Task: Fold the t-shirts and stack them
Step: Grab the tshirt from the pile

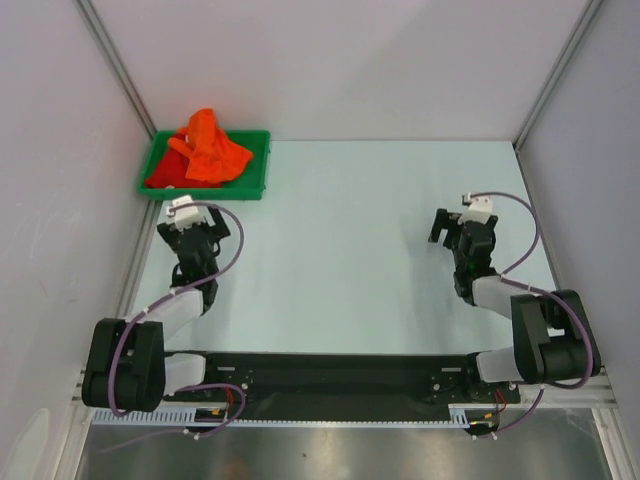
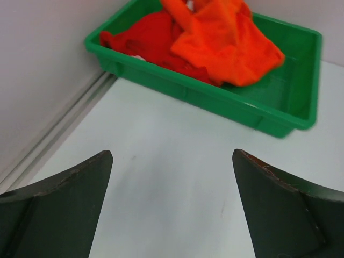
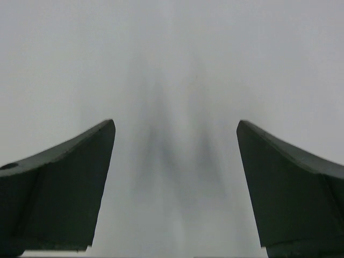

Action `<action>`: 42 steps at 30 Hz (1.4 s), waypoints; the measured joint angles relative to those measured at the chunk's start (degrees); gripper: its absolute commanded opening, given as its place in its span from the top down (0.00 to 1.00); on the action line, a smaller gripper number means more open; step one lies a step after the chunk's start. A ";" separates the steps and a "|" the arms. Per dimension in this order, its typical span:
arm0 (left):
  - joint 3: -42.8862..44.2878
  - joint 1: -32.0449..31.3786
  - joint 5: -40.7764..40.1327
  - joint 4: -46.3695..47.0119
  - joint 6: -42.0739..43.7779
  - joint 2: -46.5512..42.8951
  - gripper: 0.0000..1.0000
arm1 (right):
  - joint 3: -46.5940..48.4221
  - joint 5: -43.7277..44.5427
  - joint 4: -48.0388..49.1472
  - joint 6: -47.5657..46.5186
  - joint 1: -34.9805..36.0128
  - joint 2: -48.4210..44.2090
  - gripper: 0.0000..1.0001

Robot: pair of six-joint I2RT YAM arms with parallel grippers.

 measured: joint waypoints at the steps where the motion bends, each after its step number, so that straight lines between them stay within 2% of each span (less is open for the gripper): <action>1: 1.97 0.37 -2.45 -3.08 -1.92 0.24 0.00 | 2.54 0.94 -2.95 0.46 0.57 -1.11 0.00; 4: 7.10 1.95 -7.06 -7.58 -5.97 1.97 0.00 | 8.92 2.71 -10.08 3.17 0.96 -3.30 0.00; 7: 12.46 3.32 -7.89 -7.45 -7.96 5.68 0.00 | 15.47 3.02 -19.54 9.57 0.68 -4.00 0.00; 9: 18.47 3.63 -8.17 -9.62 -9.29 9.88 0.00 | 19.87 -1.79 -26.56 13.11 -1.20 -3.61 0.00; 10: 23.15 3.76 -8.61 -12.68 -10.38 12.50 0.00 | 22.14 -5.14 -29.53 14.58 -2.64 -3.26 0.00; 14: 51.41 4.52 -8.50 -32.39 -14.64 26.45 0.00 | 27.19 -13.68 -37.18 17.31 -5.40 -2.56 0.00; 16: 68.15 6.21 -4.85 -41.40 -15.67 35.01 0.00 | 27.76 -16.68 -39.63 17.35 -5.14 -2.67 0.00; 19: 81.79 8.83 2.10 -48.04 -15.67 42.99 0.00 | 27.78 -20.00 -43.19 17.27 -4.79 -2.73 0.00; 28: 103.51 13.68 17.75 -56.94 -17.81 63.71 0.00 | 27.71 -22.08 -49.64 16.63 -4.94 -5.88 0.00; 32: 106.05 14.05 19.15 -58.38 -19.98 69.09 0.04 | 27.45 -22.03 -51.15 16.63 -4.94 -7.58 0.01; 35: 106.14 14.05 19.78 -58.80 -22.01 71.17 0.15 | 27.39 -21.99 -52.09 16.63 -4.98 -7.82 0.00; 36: 106.14 14.05 20.13 -58.80 -22.71 71.73 0.27 | 27.39 -22.10 -52.39 16.61 -5.27 -7.82 0.00; 37: 106.16 14.05 20.61 -58.82 -23.71 72.24 0.35 | 27.39 -22.08 -52.72 16.61 -5.62 -7.82 0.00; 38: 106.25 14.05 21.11 -58.82 -24.09 72.57 0.55 | 27.39 -21.99 -53.05 16.61 -5.95 -7.82 0.00; 40: 106.40 14.05 22.21 -58.60 -25.70 73.07 0.75 | 27.45 -21.86 -53.79 16.61 -6.36 -7.67 0.01; 41: 106.47 14.05 22.86 -58.47 -26.25 73.16 0.93 | 27.65 -21.86 -54.47 16.59 -6.54 -7.50 0.01; 42: 106.64 14.05 23.47 -58.27 -27.17 73.16 0.99 | 27.93 -21.88 -54.97 16.59 -6.56 -7.19 0.01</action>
